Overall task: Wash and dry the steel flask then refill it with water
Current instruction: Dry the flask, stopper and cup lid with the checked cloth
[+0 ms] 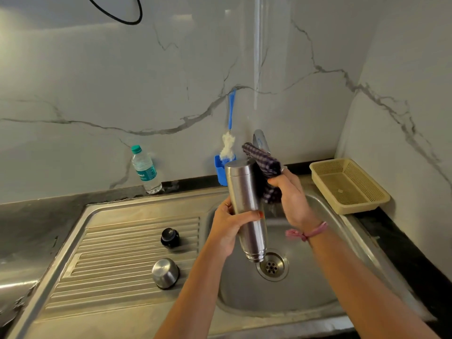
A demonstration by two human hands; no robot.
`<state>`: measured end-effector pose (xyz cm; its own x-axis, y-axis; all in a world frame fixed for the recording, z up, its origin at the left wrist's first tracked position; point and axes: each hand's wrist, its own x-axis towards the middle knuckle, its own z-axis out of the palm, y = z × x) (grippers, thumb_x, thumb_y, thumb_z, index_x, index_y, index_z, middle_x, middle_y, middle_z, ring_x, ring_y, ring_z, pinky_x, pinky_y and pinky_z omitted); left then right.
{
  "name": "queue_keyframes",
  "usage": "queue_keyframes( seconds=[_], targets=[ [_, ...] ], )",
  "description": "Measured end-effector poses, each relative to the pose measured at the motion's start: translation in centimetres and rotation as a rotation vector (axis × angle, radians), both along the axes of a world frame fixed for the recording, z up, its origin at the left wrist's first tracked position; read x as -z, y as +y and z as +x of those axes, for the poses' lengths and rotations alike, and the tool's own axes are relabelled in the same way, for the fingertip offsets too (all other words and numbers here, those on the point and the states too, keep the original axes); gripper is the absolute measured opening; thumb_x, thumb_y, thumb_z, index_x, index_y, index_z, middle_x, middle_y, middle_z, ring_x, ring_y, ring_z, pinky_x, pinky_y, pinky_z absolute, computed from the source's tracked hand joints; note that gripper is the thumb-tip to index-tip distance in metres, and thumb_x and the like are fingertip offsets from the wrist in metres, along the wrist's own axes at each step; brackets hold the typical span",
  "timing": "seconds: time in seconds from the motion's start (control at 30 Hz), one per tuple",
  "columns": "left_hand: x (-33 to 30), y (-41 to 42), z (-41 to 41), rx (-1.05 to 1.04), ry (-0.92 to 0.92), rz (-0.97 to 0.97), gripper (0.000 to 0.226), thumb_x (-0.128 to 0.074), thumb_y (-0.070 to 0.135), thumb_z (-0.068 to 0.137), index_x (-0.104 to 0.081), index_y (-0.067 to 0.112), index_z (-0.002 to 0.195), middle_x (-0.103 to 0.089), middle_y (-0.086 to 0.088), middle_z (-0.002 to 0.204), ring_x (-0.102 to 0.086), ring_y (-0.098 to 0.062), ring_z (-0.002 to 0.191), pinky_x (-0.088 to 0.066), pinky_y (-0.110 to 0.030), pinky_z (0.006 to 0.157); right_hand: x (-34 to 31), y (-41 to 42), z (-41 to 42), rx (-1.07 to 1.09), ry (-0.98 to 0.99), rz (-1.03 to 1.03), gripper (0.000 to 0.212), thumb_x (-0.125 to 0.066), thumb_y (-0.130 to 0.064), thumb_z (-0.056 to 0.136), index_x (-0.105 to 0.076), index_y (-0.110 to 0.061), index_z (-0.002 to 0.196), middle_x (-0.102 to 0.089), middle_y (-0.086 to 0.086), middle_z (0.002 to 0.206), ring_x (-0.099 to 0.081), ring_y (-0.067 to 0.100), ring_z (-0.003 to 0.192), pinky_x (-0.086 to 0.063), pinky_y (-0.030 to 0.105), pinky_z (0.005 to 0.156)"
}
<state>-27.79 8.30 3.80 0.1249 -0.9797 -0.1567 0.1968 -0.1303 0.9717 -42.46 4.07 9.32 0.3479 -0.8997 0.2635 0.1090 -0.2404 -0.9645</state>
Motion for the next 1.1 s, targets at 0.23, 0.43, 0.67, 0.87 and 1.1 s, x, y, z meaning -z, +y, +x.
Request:
queue_keyframes(
  seconds=[0.23, 0.43, 0.67, 0.87, 1.1],
  targets=[
    [-0.2, -0.2, 1.8, 0.01, 0.126, -0.036, 0.061, -0.084, 0.003, 0.062, -0.063, 0.005, 0.119, -0.072, -0.015, 0.108, -0.069, -0.03, 0.099, -0.056, -0.039, 0.082, 3.1, 1.5, 1.8, -0.08, 0.209, -0.171, 0.072, -0.038, -0.004, 0.086, -0.021, -0.028, 0.151, -0.024, -0.005, 0.159, -0.022, 0.008, 0.145, -0.022, 0.037, 0.12],
    [-0.7, -0.6, 3.9, -0.002, 0.29, -0.043, 0.069, -0.086, 0.014, 0.06, -0.057, 0.014, 0.122, -0.072, -0.008, 0.109, -0.069, -0.025, 0.102, -0.056, -0.039, 0.083, 6.9, 3.7, 1.6, -0.102, 0.099, 0.056, 0.06, -0.039, -0.009, 0.086, -0.035, -0.021, 0.145, -0.046, -0.005, 0.145, -0.041, 0.004, 0.134, -0.038, 0.021, 0.107],
    [0.2, -0.6, 4.2, 0.122, 0.236, -0.067, 0.055, -0.088, 0.012, 0.061, -0.066, 0.018, 0.112, -0.073, -0.009, 0.108, -0.068, -0.028, 0.103, -0.053, -0.048, 0.096, 1.9, 1.3, 4.8, -0.021, 0.138, -0.084, 0.059, -0.03, -0.047, 0.099, -0.022, -0.025, 0.153, -0.03, -0.005, 0.156, -0.028, 0.005, 0.142, -0.026, 0.035, 0.118],
    [-0.3, -0.7, 3.7, 0.074, 0.323, -0.056, 0.055, -0.082, 0.013, 0.068, -0.06, 0.011, 0.118, -0.073, -0.008, 0.104, -0.07, -0.024, 0.096, -0.057, -0.038, 0.081, -1.4, -0.6, 5.9, -0.039, 0.204, -0.183, 0.05, -0.033, -0.04, 0.1, -0.026, -0.035, 0.149, -0.028, -0.013, 0.155, -0.027, -0.003, 0.139, -0.027, 0.023, 0.114],
    [0.0, -1.7, 5.4, -0.107, 0.522, -0.102, 0.116, -0.1, 0.033, 0.038, -0.049, 0.002, 0.137, -0.071, -0.008, 0.101, -0.069, -0.024, 0.093, -0.058, -0.039, 0.079, 6.2, 4.6, 2.3, -0.139, 0.074, 0.078, 0.052, -0.033, -0.047, 0.096, -0.037, -0.03, 0.145, -0.045, -0.013, 0.145, -0.041, 0.002, 0.134, -0.038, 0.014, 0.104]
  ],
)
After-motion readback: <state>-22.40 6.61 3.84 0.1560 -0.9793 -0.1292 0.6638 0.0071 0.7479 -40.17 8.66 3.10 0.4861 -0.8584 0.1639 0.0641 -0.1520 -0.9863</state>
